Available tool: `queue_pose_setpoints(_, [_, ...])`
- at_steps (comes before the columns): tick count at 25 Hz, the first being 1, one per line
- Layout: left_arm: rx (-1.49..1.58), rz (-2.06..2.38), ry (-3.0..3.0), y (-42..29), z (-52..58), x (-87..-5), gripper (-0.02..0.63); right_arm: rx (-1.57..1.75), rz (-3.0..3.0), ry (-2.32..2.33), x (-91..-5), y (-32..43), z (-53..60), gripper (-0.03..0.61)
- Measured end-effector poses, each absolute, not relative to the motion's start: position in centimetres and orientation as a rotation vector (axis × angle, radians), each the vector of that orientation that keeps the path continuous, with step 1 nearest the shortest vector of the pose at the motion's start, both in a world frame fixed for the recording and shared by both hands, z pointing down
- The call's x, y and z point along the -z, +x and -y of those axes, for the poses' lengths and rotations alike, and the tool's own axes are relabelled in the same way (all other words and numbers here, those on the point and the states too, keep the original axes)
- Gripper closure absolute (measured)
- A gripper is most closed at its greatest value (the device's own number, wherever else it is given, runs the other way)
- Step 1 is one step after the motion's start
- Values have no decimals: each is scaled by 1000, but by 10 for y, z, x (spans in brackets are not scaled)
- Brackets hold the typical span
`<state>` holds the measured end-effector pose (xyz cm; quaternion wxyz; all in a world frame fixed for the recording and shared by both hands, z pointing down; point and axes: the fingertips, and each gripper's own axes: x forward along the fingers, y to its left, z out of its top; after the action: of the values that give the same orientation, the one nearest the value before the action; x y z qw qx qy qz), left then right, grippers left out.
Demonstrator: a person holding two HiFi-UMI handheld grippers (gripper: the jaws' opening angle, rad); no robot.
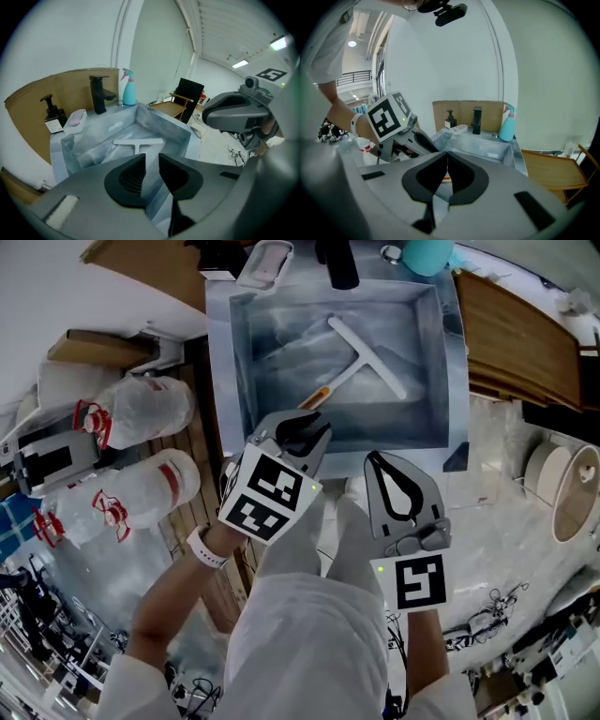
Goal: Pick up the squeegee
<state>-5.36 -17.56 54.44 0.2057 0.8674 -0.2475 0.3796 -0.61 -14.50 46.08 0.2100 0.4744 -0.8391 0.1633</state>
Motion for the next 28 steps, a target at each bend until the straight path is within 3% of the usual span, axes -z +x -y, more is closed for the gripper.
queue_pose_setpoints(1, [-1074, 679, 2402, -53, 177, -554, 515, -460, 2335, 1318, -465, -6, 147, 572])
queue_pose_setpoints(28, [-1441, 427, 2075, -55, 207, -738, 411, -592, 2292, 1232, -539, 14, 170, 572])
